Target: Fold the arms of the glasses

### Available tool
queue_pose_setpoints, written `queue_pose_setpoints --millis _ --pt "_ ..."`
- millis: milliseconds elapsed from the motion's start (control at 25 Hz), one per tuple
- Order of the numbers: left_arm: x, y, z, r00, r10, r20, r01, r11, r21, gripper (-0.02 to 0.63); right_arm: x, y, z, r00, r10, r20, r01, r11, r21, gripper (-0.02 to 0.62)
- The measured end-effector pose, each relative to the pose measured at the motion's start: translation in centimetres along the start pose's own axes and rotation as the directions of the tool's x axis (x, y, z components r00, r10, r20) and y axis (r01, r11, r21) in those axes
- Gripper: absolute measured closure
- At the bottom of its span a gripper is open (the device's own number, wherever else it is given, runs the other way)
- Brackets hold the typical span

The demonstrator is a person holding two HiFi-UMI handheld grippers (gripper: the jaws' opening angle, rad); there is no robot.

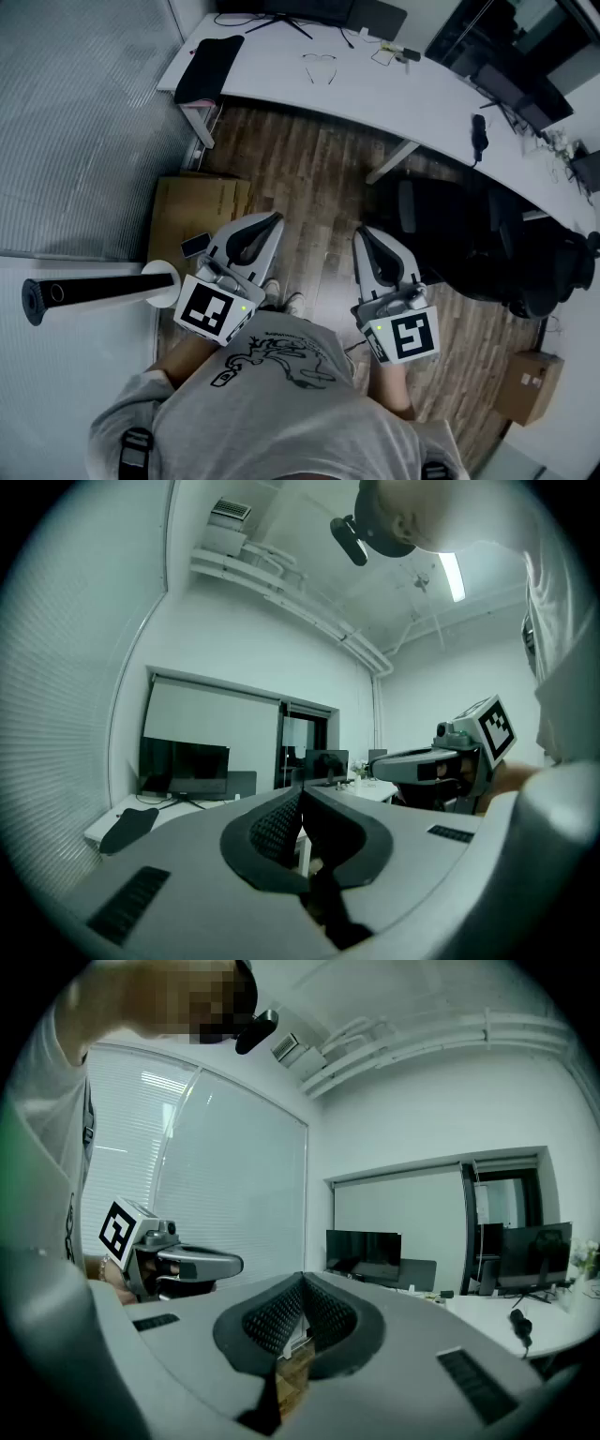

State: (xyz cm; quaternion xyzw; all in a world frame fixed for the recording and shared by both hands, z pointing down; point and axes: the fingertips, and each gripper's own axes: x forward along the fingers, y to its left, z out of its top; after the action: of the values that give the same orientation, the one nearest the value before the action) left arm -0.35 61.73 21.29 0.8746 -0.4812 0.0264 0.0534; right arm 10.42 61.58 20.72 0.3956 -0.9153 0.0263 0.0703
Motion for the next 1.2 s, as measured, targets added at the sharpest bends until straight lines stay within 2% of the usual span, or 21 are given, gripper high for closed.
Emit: queue_pose_setpoints --millis 600,1200 --pt "-3.7 5.9 -0.7 0.999 -0.036 -0.012 0.036 0.999 -0.039 0.584 4.7 5.0 0.3 0.999 -0.05 -0.009 0.05 0.999 0.016 0.586" --pt "-0.5 8.0 -1.8 1.0 -0.024 -0.008 0.024 0.999 -0.04 0.584 7.1 1.4 -1.4 0.997 -0.073 -0.01 0.073 0.997 0.026 0.586"
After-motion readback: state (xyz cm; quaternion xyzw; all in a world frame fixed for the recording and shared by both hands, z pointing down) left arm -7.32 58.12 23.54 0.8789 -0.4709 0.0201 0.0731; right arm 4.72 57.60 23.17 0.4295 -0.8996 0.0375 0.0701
